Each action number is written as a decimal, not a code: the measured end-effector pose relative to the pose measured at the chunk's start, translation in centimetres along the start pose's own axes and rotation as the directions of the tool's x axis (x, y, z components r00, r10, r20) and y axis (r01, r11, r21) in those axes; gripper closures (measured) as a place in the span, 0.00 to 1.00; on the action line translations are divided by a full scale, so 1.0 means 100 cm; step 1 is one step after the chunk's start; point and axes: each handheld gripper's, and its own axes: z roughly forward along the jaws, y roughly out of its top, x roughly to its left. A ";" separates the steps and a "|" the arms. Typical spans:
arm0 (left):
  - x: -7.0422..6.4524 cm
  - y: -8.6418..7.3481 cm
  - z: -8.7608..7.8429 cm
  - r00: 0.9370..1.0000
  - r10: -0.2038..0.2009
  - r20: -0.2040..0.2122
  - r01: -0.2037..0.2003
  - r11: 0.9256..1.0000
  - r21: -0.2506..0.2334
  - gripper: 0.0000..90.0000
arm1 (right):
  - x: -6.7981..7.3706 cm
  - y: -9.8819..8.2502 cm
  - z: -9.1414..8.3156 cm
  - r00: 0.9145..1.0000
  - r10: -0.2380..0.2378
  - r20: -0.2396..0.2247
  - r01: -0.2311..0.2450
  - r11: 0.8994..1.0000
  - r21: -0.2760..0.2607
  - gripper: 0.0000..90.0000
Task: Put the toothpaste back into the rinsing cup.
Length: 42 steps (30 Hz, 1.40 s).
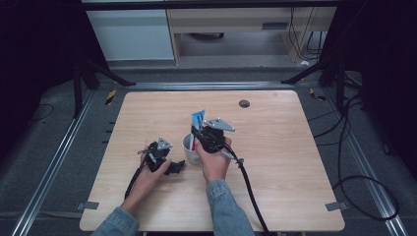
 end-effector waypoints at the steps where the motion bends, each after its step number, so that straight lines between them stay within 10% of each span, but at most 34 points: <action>1: 0.000 0.000 0.000 1.000 0.001 0.000 -0.001 1.000 0.000 0.00 | 0.000 0.000 0.000 1.000 0.001 0.000 -0.001 1.000 0.002 0.79; 42: 0.000 0.000 0.000 1.000 -0.001 -0.003 0.001 1.000 0.000 0.00 | -0.009 0.004 -0.008 0.999 -0.031 0.016 0.030 0.999 0.032 0.70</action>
